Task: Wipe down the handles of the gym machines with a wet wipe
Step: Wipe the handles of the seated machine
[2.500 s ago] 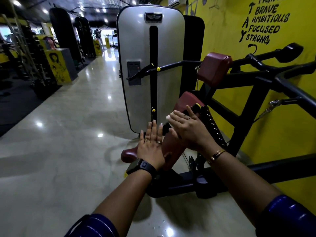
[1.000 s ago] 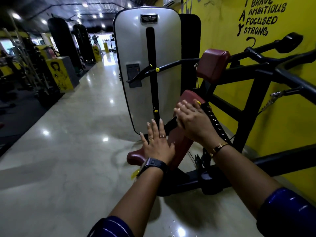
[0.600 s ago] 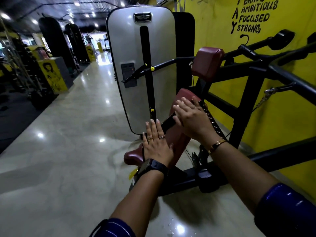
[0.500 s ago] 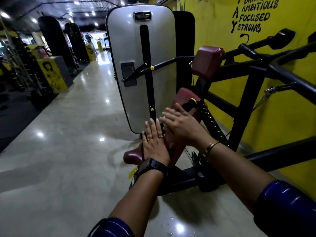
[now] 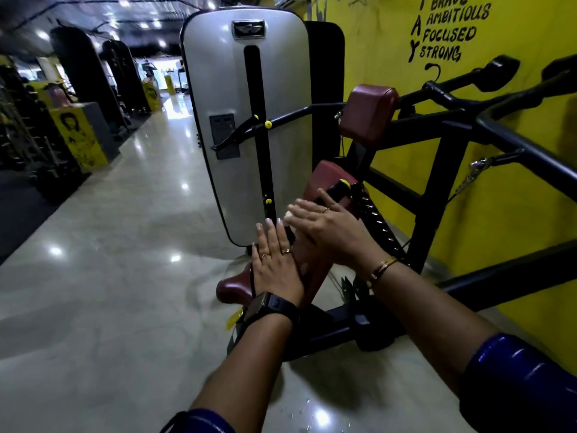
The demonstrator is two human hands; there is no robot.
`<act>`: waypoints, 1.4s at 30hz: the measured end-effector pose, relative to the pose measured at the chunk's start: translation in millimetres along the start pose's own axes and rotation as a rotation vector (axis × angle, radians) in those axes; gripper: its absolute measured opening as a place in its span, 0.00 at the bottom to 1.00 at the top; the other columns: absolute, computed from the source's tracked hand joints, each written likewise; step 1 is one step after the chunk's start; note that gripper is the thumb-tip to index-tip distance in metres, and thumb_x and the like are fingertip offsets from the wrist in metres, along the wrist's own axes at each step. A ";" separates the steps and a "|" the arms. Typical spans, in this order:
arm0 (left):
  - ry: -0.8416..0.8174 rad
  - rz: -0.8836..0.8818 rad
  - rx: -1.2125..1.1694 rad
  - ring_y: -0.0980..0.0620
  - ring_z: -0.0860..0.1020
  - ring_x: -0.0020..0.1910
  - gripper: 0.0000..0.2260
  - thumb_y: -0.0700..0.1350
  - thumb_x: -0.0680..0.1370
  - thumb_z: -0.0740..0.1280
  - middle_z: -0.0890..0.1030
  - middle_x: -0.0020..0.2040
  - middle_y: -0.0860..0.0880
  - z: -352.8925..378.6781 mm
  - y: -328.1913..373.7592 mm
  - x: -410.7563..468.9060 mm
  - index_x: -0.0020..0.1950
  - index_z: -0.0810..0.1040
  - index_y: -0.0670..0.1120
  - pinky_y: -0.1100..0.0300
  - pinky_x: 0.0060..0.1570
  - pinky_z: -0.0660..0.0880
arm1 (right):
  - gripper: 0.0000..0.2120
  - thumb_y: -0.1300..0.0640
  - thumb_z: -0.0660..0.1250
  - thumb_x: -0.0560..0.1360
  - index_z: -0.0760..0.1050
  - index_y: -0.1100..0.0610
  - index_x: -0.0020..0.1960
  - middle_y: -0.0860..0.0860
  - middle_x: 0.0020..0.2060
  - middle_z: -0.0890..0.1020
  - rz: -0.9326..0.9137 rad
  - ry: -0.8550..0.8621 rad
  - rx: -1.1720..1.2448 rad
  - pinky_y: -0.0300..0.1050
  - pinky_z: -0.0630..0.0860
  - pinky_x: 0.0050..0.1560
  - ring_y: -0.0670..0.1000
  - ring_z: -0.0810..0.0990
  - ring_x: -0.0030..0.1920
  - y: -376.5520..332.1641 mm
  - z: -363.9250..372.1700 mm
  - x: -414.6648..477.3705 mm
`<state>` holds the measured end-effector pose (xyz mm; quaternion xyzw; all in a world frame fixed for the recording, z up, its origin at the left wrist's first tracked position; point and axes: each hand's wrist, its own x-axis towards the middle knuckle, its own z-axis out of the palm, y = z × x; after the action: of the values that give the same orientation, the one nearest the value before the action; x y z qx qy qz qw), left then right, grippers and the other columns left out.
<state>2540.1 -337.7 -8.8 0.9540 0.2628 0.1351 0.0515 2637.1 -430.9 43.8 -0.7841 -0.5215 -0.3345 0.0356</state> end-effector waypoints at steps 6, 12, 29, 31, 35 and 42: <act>-0.013 0.009 -0.050 0.45 0.25 0.71 0.48 0.57 0.78 0.61 0.27 0.75 0.42 -2.1 1.6 0.0 0.69 0.21 0.43 0.48 0.76 0.37 | 0.16 0.56 0.60 0.78 0.78 0.60 0.62 0.58 0.61 0.80 0.285 0.198 -0.020 0.57 0.62 0.72 0.56 0.76 0.65 27.0 -0.8 -7.6; 0.006 0.006 -0.002 0.45 0.27 0.73 0.46 0.60 0.80 0.58 0.29 0.76 0.41 -1.3 1.5 -0.2 0.70 0.22 0.42 0.48 0.75 0.39 | 0.21 0.54 0.52 0.78 0.78 0.58 0.62 0.55 0.61 0.80 0.001 0.050 -0.083 0.54 0.52 0.72 0.55 0.76 0.65 2.9 1.0 -1.6; -0.001 0.007 -0.062 0.45 0.28 0.74 0.47 0.58 0.79 0.61 0.30 0.77 0.42 -1.4 1.5 0.3 0.70 0.22 0.42 0.49 0.76 0.38 | 0.21 0.56 0.54 0.79 0.73 0.59 0.68 0.56 0.66 0.76 0.105 0.068 -0.080 0.52 0.47 0.73 0.55 0.72 0.68 10.5 5.1 -0.5; 0.021 0.003 -0.078 0.46 0.26 0.72 0.48 0.57 0.78 0.62 0.30 0.77 0.42 -1.8 2.4 -0.5 0.70 0.23 0.43 0.50 0.75 0.37 | 0.19 0.60 0.63 0.77 0.73 0.60 0.67 0.58 0.66 0.76 0.213 0.138 -0.075 0.54 0.52 0.73 0.56 0.72 0.68 21.5 5.4 -5.4; 0.022 0.013 -0.073 0.46 0.25 0.71 0.47 0.57 0.78 0.61 0.30 0.77 0.42 -1.9 1.5 -1.3 0.70 0.23 0.43 0.50 0.74 0.36 | 0.24 0.60 0.68 0.74 0.71 0.62 0.69 0.60 0.67 0.74 0.178 0.126 -0.096 0.58 0.62 0.72 0.58 0.70 0.70 16.6 3.7 -18.7; -0.010 -0.002 0.003 0.45 0.25 0.71 0.45 0.60 0.80 0.57 0.25 0.73 0.42 0.2 -0.3 1.5 0.71 0.23 0.41 0.49 0.76 0.40 | 0.25 0.49 0.51 0.77 0.73 0.56 0.69 0.53 0.67 0.75 -0.058 -0.040 -0.131 0.57 0.56 0.74 0.52 0.70 0.70 -12.1 6.0 -5.1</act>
<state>2541.3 -336.6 -8.7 0.9545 0.2635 0.1300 0.0514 2628.6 -427.0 32.7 -0.7758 -0.5217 -0.3530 -0.0363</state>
